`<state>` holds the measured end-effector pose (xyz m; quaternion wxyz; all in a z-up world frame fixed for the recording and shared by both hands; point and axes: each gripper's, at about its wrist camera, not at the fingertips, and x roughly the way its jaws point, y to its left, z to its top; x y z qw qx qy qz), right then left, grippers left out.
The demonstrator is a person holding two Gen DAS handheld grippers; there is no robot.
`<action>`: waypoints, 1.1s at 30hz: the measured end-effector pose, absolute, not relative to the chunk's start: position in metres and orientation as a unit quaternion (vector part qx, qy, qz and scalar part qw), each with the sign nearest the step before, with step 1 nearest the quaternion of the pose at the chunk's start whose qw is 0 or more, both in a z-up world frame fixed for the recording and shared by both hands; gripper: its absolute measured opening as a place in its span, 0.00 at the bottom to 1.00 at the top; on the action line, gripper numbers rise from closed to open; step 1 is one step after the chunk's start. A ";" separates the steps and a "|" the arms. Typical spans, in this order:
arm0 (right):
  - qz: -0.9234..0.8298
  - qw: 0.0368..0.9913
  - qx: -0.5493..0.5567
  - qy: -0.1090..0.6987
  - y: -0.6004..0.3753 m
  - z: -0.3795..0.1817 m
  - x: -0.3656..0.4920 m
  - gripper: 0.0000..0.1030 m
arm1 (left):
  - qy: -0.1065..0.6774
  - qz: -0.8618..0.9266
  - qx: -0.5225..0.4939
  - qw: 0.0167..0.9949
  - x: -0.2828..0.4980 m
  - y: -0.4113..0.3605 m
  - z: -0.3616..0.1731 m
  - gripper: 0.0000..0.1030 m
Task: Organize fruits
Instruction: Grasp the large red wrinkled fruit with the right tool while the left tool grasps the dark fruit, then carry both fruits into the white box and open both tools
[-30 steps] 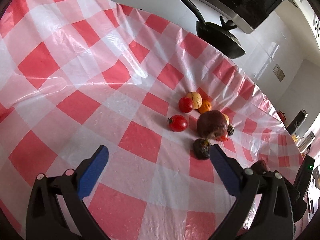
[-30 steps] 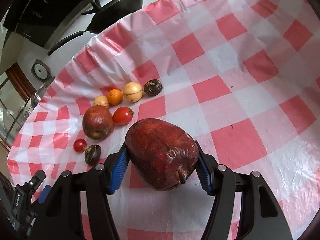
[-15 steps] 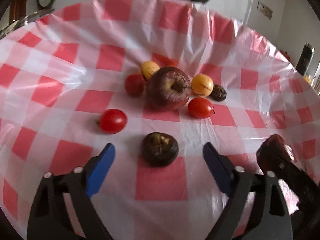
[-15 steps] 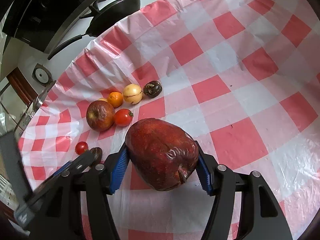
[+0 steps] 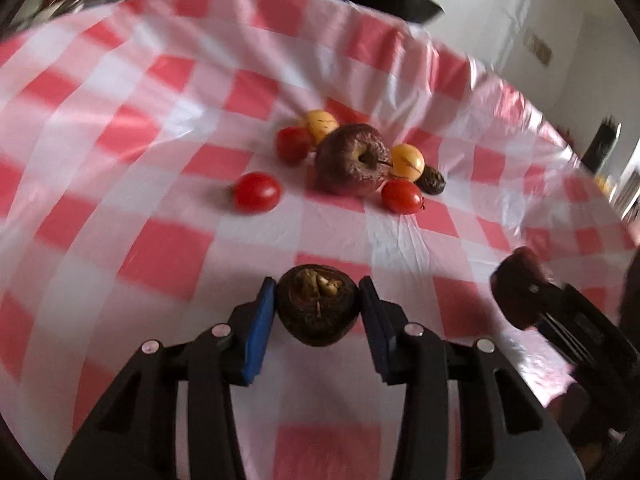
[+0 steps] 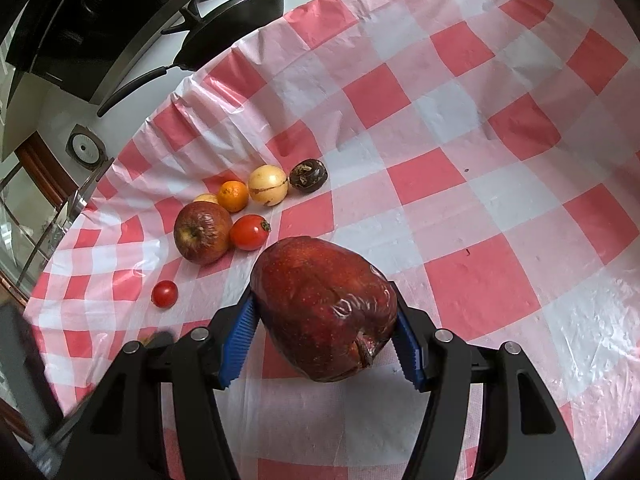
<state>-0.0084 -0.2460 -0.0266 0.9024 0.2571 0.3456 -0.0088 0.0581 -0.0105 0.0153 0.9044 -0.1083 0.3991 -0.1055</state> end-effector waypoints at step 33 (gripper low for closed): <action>0.062 0.901 0.227 0.364 -0.182 -0.006 -0.083 0.59 | 0.321 -0.065 -0.215 0.920 -0.064 0.093 0.036 0.41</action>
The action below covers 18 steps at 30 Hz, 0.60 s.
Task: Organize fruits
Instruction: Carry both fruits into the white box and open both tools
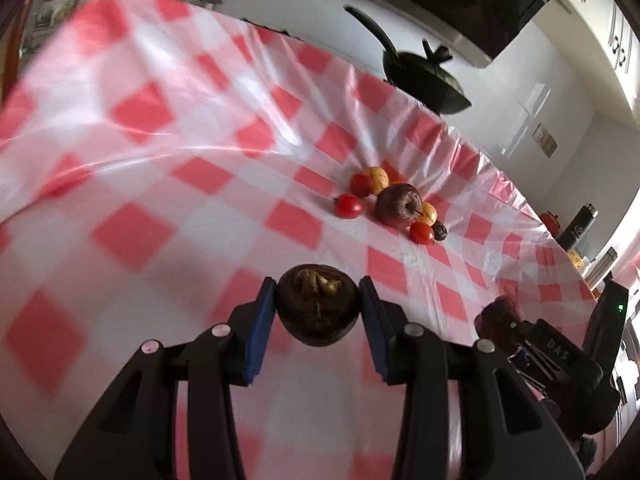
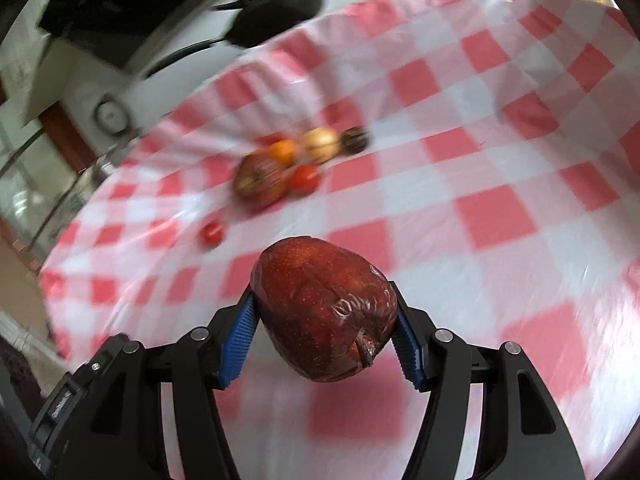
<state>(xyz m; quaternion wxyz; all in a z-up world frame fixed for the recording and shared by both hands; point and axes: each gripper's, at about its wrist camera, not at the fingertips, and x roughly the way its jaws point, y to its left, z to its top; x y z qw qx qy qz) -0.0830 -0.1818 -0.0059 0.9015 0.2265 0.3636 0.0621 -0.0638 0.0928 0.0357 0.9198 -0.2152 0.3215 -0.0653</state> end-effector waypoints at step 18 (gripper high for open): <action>0.293 0.883 0.037 0.366 0.015 0.003 -0.206 0.59 | 0.314 0.021 -0.200 0.928 -0.221 0.215 0.028 0.41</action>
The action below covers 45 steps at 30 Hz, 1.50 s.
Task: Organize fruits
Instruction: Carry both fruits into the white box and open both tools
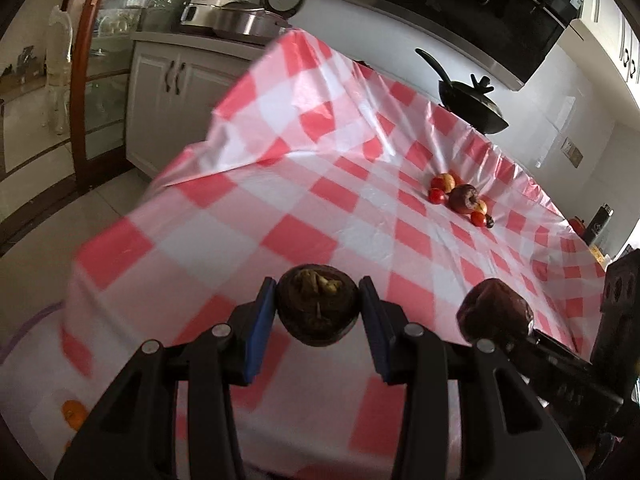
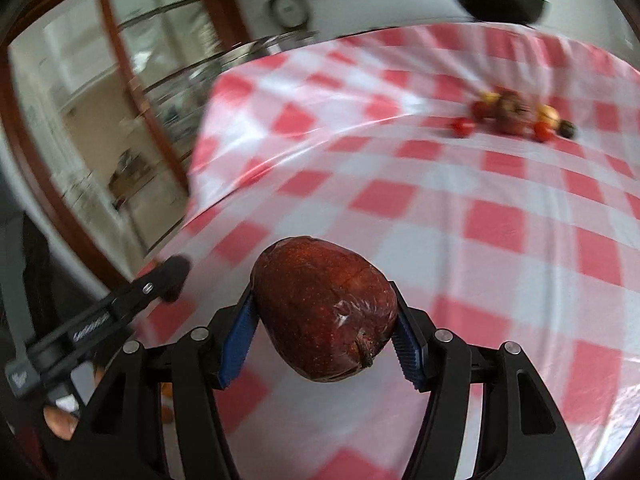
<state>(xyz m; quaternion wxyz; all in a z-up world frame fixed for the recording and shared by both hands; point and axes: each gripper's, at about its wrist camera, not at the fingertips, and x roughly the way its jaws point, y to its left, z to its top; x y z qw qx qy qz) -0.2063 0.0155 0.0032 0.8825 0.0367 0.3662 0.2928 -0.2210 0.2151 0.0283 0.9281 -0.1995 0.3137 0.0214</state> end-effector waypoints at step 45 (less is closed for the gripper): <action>0.502 0.683 -0.325 0.418 0.223 -0.151 -0.344 0.59 | 0.498 0.274 -0.304 0.765 -0.366 0.347 -0.153 0.41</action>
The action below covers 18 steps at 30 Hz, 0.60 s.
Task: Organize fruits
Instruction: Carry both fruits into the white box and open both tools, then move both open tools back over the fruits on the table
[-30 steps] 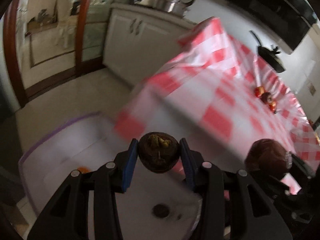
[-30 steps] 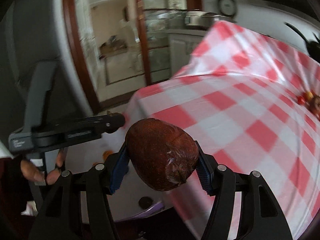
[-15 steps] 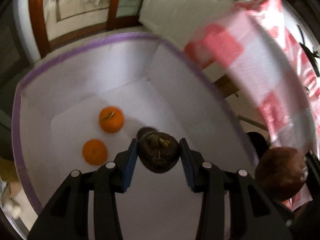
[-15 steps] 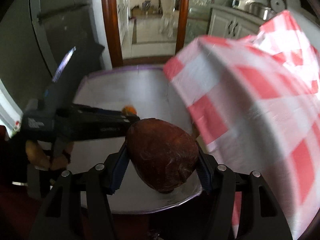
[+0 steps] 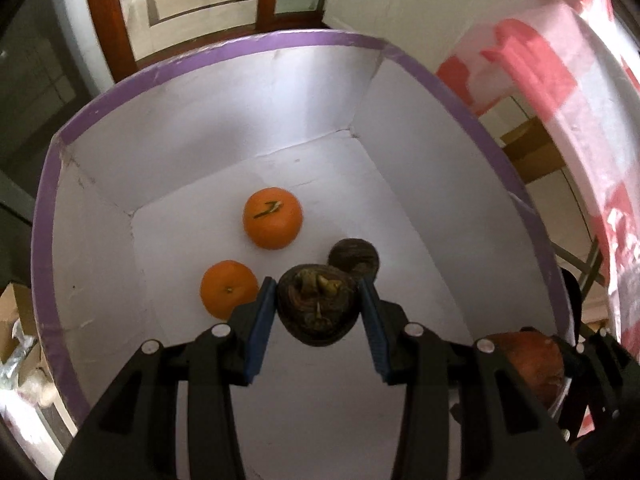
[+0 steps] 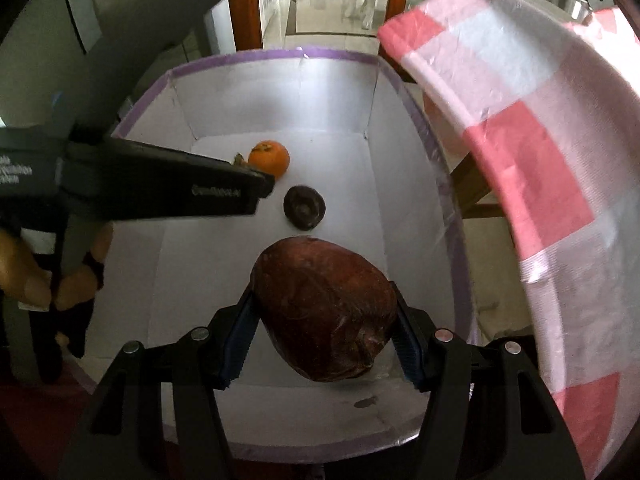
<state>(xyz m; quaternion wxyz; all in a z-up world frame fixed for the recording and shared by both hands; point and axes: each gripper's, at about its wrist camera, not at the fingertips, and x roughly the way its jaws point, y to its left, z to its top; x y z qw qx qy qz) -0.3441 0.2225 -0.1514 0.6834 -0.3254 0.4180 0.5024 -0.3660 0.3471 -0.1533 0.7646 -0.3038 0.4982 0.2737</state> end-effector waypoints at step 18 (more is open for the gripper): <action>0.494 0.689 -0.323 0.420 0.235 -0.165 -0.334 0.67 | 0.487 0.299 -0.317 0.757 -0.367 0.349 -0.152 0.78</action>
